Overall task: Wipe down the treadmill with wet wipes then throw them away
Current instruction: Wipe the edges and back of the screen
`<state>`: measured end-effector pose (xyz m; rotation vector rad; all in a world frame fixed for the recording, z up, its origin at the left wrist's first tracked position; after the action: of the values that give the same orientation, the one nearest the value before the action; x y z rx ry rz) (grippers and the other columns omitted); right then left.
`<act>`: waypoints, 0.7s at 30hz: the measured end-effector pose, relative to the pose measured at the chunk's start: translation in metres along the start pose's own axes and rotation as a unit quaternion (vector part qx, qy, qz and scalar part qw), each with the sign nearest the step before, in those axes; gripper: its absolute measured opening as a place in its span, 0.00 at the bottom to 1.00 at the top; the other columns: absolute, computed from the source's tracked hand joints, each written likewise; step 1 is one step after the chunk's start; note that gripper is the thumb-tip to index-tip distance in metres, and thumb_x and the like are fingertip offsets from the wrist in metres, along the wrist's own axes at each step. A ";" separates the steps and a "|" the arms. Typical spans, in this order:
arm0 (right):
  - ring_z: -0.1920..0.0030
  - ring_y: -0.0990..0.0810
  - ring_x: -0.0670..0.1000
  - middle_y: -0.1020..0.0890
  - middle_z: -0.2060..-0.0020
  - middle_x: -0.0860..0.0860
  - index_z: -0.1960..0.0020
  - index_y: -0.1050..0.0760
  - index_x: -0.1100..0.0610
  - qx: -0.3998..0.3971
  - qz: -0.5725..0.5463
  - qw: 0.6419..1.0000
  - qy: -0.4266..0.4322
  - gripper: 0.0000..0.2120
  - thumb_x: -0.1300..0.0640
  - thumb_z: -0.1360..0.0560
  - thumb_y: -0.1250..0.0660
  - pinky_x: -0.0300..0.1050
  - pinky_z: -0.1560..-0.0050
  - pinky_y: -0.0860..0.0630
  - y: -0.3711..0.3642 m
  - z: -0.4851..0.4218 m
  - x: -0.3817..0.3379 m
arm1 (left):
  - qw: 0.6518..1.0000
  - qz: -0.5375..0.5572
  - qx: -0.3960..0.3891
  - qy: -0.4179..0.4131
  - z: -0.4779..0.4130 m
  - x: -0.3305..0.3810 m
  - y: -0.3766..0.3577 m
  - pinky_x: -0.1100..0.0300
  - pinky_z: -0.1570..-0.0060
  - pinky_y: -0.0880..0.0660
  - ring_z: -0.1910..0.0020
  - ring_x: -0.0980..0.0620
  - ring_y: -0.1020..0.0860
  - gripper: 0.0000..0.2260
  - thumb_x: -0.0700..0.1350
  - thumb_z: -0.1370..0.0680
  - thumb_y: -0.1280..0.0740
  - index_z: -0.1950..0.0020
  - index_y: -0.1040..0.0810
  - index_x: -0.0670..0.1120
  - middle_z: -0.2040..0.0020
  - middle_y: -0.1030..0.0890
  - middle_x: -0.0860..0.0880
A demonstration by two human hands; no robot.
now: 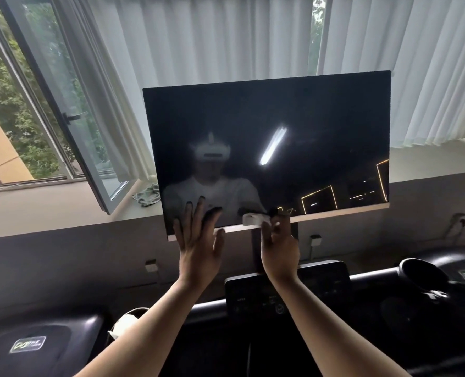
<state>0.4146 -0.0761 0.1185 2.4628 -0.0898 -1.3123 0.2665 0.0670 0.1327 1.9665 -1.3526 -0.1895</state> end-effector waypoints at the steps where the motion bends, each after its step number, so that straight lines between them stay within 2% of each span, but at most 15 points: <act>1: 0.61 0.17 0.62 0.16 0.63 0.53 0.40 0.29 0.58 -0.002 -0.023 1.000 -0.016 0.11 0.53 0.18 0.35 0.44 0.64 0.34 -0.001 0.002 -0.001 | 1.000 0.000 0.003 0.001 0.000 0.000 0.000 0.43 0.22 0.58 0.18 0.48 0.54 0.20 0.52 0.18 0.40 0.26 0.31 0.53 0.17 0.47 0.51; 3: 0.63 0.17 0.59 0.17 0.65 0.50 0.42 0.28 0.57 -0.021 -0.068 0.997 -0.037 0.09 0.53 0.19 0.34 0.45 0.65 0.31 -0.011 0.010 -0.010 | 1.000 0.002 0.009 0.005 0.001 0.003 0.001 0.42 0.23 0.58 0.18 0.47 0.54 0.20 0.52 0.18 0.41 0.26 0.31 0.54 0.17 0.47 0.50; 6: 0.70 0.21 0.43 0.22 0.71 0.43 0.47 0.29 0.51 -0.085 -0.111 0.990 -0.026 0.06 0.53 0.20 0.32 0.42 0.68 0.30 -0.036 0.024 -0.028 | 1.000 0.011 0.009 0.007 -0.002 0.014 0.000 0.37 0.23 0.55 0.18 0.45 0.53 0.23 0.51 0.21 0.40 0.25 0.31 0.52 0.17 0.47 0.47; 9: 0.70 0.24 0.38 0.23 0.72 0.38 0.51 0.31 0.49 -0.132 -0.142 0.981 -0.032 0.08 0.55 0.22 0.31 0.32 0.69 0.33 -0.049 0.030 -0.035 | 1.000 0.015 0.002 -0.002 -0.002 0.023 -0.005 0.37 0.23 0.54 0.18 0.47 0.53 0.27 0.49 0.23 0.37 0.23 0.33 0.50 0.17 0.46 0.47; 10: 0.70 0.24 0.38 0.23 0.71 0.38 0.51 0.31 0.49 -0.131 -0.146 0.980 -0.033 0.09 0.55 0.22 0.30 0.33 0.69 0.33 -0.047 0.029 -0.033 | 1.000 0.015 0.001 0.001 -0.002 0.023 -0.007 0.37 0.23 0.54 0.18 0.47 0.53 0.28 0.47 0.24 0.35 0.23 0.33 0.50 0.17 0.46 0.48; 13: 0.70 0.23 0.39 0.23 0.71 0.42 0.49 0.28 0.50 -0.082 -0.141 0.986 -0.042 0.05 0.55 0.20 0.31 0.37 0.68 0.33 -0.030 0.018 -0.014 | 1.000 0.012 -0.001 0.003 -0.002 0.018 -0.009 0.42 0.22 0.57 0.18 0.50 0.53 0.27 0.49 0.22 0.36 0.22 0.34 0.50 0.18 0.45 0.49; 17: 0.68 0.23 0.44 0.21 0.68 0.48 0.50 0.30 0.52 0.006 -0.125 0.989 -0.079 0.05 0.55 0.19 0.33 0.40 0.66 0.36 0.004 -0.003 0.017 | 1.000 0.007 0.000 0.013 -0.003 0.017 -0.011 0.46 0.22 0.60 0.18 0.52 0.53 0.24 0.49 0.19 0.37 0.23 0.33 0.50 0.17 0.45 0.50; 19: 0.68 0.23 0.41 0.22 0.68 0.48 0.51 0.32 0.50 0.037 -0.146 0.981 -0.125 0.07 0.57 0.19 0.34 0.43 0.65 0.36 0.015 -0.011 0.031 | 1.000 0.011 -0.003 0.017 -0.002 0.019 -0.011 0.46 0.22 0.61 0.18 0.52 0.54 0.23 0.49 0.19 0.38 0.23 0.33 0.50 0.17 0.45 0.51; 21: 0.67 0.23 0.44 0.22 0.68 0.50 0.53 0.35 0.46 0.057 -0.163 0.973 -0.156 0.11 0.57 0.19 0.35 0.45 0.65 0.34 0.018 -0.015 0.036 | 1.000 0.011 -0.004 0.019 -0.003 0.019 -0.010 0.46 0.22 0.61 0.18 0.52 0.54 0.23 0.50 0.19 0.38 0.23 0.32 0.51 0.17 0.46 0.51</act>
<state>0.4496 -0.0967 0.1036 2.4144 0.1775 -1.8764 0.2839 0.0539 0.1330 1.9387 -1.3469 -0.1452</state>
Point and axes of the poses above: each hand's wrist, its own z-axis away from the middle knuckle, its own y-axis out of the back of the hand, x = y × z, the point moved 7 cm from there along -z, towards the middle knuckle
